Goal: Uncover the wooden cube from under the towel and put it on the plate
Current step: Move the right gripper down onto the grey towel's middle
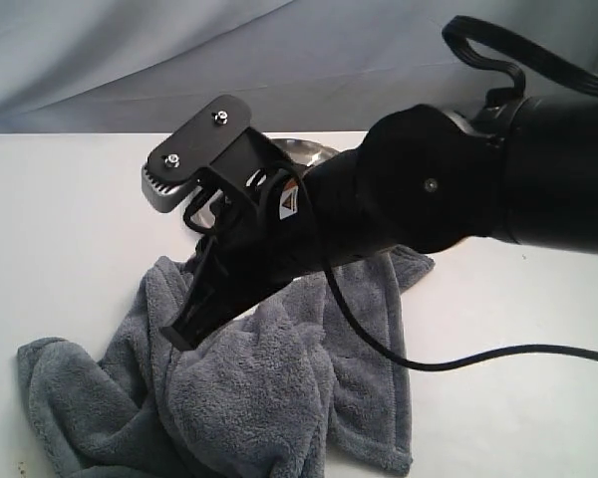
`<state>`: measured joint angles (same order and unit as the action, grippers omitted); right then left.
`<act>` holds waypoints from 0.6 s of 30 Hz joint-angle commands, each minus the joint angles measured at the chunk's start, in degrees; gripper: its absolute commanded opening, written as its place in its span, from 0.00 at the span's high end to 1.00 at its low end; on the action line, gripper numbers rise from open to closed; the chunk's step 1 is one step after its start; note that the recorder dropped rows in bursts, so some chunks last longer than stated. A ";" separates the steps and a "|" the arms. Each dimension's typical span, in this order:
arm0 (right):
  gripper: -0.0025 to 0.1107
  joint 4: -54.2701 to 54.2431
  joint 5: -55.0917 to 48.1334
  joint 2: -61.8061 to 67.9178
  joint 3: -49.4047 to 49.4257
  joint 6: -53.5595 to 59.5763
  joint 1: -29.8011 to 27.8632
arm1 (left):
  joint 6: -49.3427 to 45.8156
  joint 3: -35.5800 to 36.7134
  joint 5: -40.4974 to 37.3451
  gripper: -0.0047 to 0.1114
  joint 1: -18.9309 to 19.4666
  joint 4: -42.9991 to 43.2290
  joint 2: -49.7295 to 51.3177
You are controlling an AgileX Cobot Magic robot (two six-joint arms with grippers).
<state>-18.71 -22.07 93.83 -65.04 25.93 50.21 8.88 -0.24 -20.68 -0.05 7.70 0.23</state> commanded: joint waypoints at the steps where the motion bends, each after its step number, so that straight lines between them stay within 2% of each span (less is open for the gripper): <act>1: 0.98 5.95 4.54 -0.07 -0.40 -7.33 -0.18 | -0.05 0.24 0.49 0.96 -0.22 0.15 -0.23; 7: 0.98 9.34 4.96 -0.07 -0.40 -13.32 -2.61 | -0.05 0.24 0.49 0.96 -0.22 0.15 -0.23; 10: 0.98 10.33 4.59 -0.07 -0.40 -18.22 -6.43 | -0.05 0.24 0.49 0.96 -0.22 0.15 -0.23; 13: 0.98 21.80 1.69 -0.07 -0.40 -28.62 -7.99 | -0.05 0.24 0.49 0.96 -0.22 0.15 -0.23; 16: 0.98 36.93 -5.70 -0.07 -0.40 -42.62 -9.89 | -0.05 0.24 0.49 0.96 -0.22 0.15 -0.23; 18: 0.98 38.86 -8.79 -0.48 0.46 -43.45 -10.36 | -0.05 0.24 0.49 0.96 -0.22 0.15 -0.23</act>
<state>16.70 -28.13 93.83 -65.04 -15.12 40.34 8.88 -0.24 -20.68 -0.05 7.70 0.23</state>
